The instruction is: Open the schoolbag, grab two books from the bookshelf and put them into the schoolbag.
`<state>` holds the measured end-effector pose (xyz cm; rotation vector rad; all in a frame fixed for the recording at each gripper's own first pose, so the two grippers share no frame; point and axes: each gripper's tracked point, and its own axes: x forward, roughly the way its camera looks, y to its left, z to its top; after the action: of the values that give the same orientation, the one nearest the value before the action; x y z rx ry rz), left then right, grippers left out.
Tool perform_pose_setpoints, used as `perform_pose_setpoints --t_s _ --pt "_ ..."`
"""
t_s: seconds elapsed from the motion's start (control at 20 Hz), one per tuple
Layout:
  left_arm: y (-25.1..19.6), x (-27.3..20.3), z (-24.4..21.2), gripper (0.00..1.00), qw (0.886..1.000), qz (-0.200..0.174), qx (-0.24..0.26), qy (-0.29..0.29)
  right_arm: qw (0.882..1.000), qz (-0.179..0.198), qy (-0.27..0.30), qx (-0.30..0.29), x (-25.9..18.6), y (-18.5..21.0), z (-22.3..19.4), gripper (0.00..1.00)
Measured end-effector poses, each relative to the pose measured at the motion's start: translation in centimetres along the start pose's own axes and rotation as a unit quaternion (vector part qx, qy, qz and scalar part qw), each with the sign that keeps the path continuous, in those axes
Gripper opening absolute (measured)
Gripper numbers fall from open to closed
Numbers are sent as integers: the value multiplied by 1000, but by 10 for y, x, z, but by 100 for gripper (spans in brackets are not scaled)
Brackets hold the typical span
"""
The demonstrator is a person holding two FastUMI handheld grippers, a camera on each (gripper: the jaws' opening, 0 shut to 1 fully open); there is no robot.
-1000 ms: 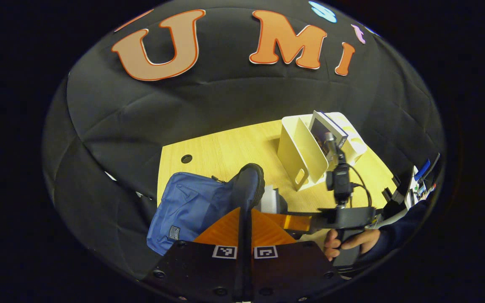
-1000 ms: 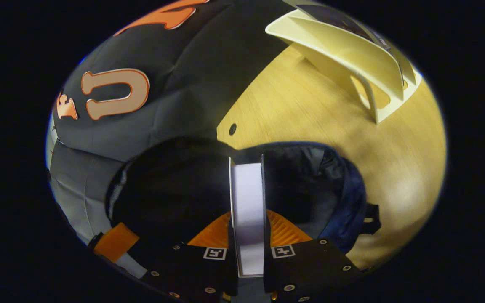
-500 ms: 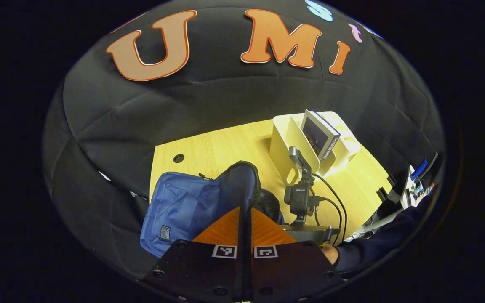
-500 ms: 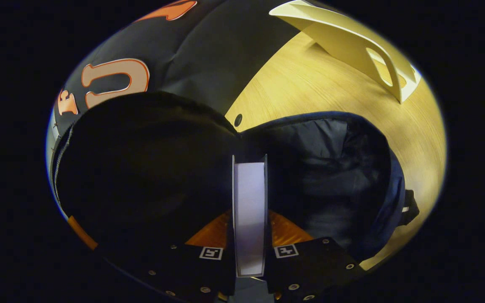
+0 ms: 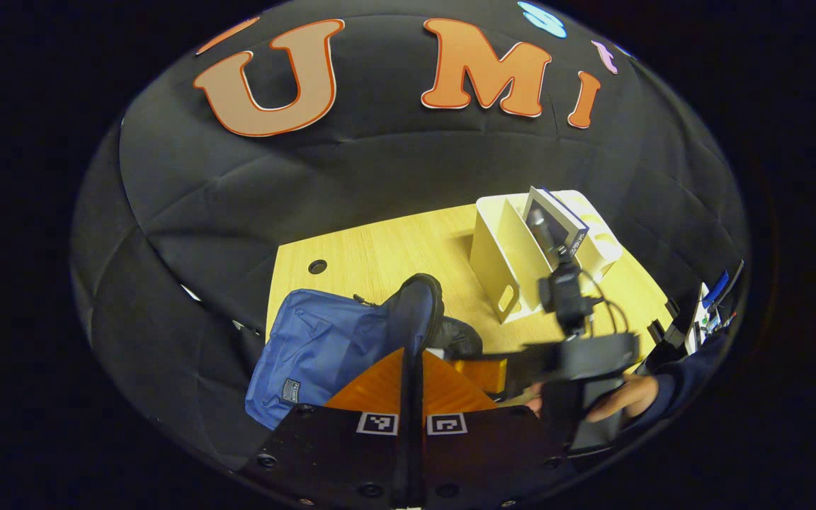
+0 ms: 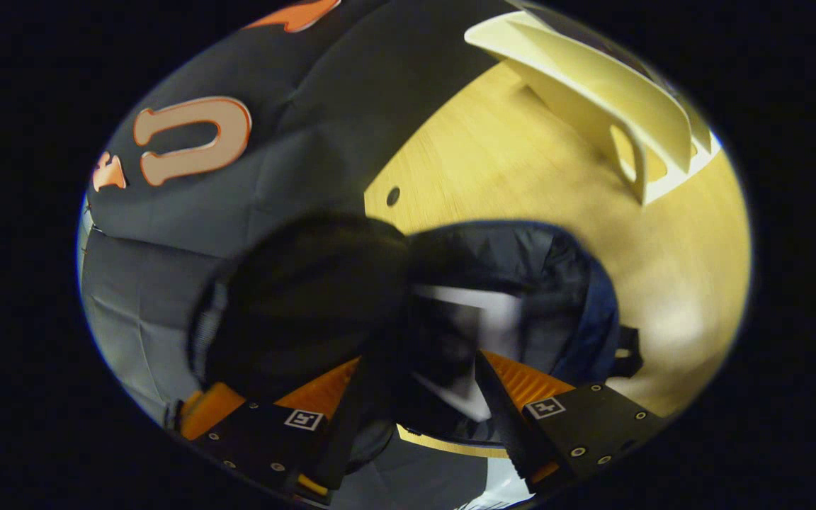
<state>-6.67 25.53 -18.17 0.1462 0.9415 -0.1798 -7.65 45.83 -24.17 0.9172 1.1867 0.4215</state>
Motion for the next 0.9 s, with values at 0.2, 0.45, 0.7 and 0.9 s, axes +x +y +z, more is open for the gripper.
perform_pose_setpoints --t_s 0.2,0.45,0.7,0.9 --pt "-4 3 -3 1 1000 13 -2 3 996 9 -72 -53 -61 8 59 88" --pt "-13 7 -7 1 1000 24 -8 9 978 -10 -168 -127 -145 -1 138 88" --pt "-23 12 -13 1 999 36 -13 19 959 -32 -201 -197 -211 7 190 92" --pt "-28 12 -16 1 999 44 -21 21 939 -87 -223 -246 -246 1 232 93"
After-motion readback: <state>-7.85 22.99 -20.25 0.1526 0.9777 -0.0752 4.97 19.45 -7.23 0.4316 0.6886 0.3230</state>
